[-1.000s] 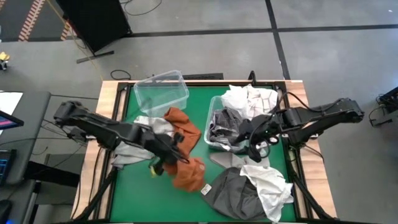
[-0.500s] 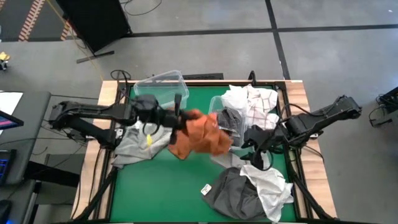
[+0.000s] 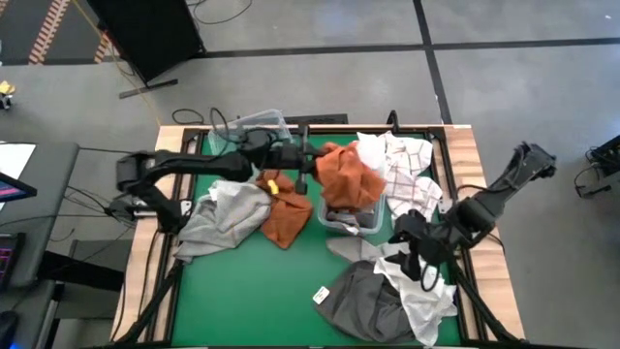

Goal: Sort towels by color in basket
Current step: Put the bottom orange towel into the right transparent bin

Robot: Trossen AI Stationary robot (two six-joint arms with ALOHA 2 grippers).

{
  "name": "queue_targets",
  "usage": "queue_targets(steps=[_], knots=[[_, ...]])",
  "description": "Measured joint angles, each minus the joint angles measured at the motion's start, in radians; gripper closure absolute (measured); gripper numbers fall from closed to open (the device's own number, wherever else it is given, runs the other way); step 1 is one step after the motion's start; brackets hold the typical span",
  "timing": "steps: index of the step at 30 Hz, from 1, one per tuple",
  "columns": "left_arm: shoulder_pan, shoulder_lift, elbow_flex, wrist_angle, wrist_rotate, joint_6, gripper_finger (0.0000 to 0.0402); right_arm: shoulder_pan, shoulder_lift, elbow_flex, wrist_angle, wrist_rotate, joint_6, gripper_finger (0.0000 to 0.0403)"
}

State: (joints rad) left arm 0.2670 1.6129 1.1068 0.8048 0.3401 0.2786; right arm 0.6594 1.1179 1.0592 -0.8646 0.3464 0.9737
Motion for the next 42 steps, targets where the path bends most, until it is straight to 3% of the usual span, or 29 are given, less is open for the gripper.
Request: queue_targets(steps=[5, 8, 19, 26, 32, 38, 42], knots=[[0.038, 0.130, 0.059, 0.004, 0.036, -0.061, 0.0386, 0.060, 0.000, 0.000, 0.000, 0.053, 0.047, 0.0107], [0.043, 0.204, 0.116, -0.074, 0.051, -0.070, 0.0385, 0.084, 0.000, 0.000, -0.001, 0.084, 0.057, 0.0107], [0.040, 0.380, 0.453, -0.814, 0.039, 0.115, 0.0384, 0.114, 0.003, 0.000, 0.000, 0.133, 0.072, 0.0107], [0.022, 0.509, 0.660, -1.167, -0.042, 0.217, 0.0383, 0.114, 0.041, 0.000, -0.005, 0.135, 0.065, 0.0107], [-0.002, 0.608, 0.820, -1.330, -0.045, 0.236, 0.0383, 0.113, 0.076, 0.000, -0.006, 0.130, 0.068, 0.0107], [-0.027, 0.674, 0.907, -1.423, -0.165, 0.314, 0.0382, 0.114, 0.081, 0.000, 0.004, 0.129, 0.082, 0.0107], [-0.047, 0.683, 0.910, -1.450, -0.234, 0.379, 0.0355, 0.123, 0.081, 0.000, 0.008, 0.128, 0.086, 0.0107]])
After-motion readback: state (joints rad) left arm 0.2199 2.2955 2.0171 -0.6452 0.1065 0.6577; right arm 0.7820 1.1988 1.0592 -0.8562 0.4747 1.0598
